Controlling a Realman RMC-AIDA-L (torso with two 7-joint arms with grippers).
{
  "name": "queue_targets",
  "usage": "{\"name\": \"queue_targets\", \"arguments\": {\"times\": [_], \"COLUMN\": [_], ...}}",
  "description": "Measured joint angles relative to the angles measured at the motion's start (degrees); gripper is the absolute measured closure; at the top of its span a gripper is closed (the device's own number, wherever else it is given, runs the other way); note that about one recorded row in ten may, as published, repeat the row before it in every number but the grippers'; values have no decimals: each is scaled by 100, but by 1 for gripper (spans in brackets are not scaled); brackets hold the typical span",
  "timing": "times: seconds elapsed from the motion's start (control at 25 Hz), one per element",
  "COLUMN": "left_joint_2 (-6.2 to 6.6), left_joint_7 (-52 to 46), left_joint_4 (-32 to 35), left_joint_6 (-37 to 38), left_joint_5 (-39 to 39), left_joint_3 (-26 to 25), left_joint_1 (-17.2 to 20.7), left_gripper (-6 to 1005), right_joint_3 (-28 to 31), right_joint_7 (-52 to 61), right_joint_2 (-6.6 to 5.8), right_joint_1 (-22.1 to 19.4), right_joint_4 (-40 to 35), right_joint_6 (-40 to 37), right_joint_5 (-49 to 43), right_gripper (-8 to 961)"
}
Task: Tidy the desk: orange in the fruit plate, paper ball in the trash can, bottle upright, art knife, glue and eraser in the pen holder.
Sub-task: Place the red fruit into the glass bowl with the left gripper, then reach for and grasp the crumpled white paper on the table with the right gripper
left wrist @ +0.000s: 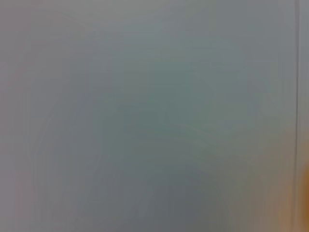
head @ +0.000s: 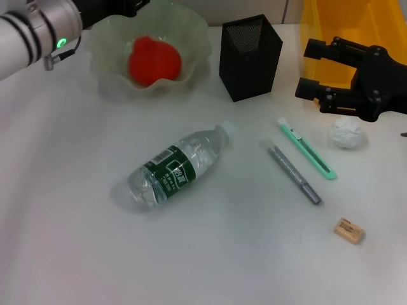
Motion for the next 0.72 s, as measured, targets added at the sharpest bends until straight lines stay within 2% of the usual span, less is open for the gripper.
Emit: {"name": "queue_targets", "arguments": {"times": [0.04, 0.12, 0.16, 0.2, 0.36, 0.48, 0.6, 0.64, 0.72], "left_joint_2": [19, 44, 39, 39, 4, -12, -17, -32, -28], "left_joint_7": [-86, -267, -389, -389, -111, 860, 1103, 1561, 1713], "left_joint_4": [47, 174, 326, 326, 228, -383, -549, -898, -1049], "left_joint_6": [321, 1131, 2140, 2140, 3323, 3982, 4064, 4154, 4129], "left_joint_5": [-164, -388, -665, -665, -1116, -1153, -1155, -1162, -1166], "left_joint_3": [0, -4, -4, -4, 54, 62, 62, 62, 60], "left_joint_1": [132, 423, 813, 813, 1497, 1935, 2021, 2163, 2186], "left_gripper": [643, 477, 394, 393, 391, 389, 388, 387, 389], "right_joint_3": [1, 11, 19, 33, 141, 146, 101, 80, -41], "right_joint_7": [0, 22, 53, 57, 141, 321, 926, 1202, 1879], "right_joint_2": [0, 0, 13, 26, 90, 101, 134, 156, 211], "right_joint_1": [7, 26, 38, 38, 52, 88, 150, 164, 169], "right_joint_4": [-2, -8, -18, -24, -52, -106, -448, -665, -1209], "right_joint_6": [-2, 16, 60, 81, 169, 243, 436, 515, 675], "right_joint_5": [0, 0, 0, 0, 38, 55, 45, 33, 4], "right_gripper": [125, 125, 125, 125, 125, 125, 125, 125, 125]}}
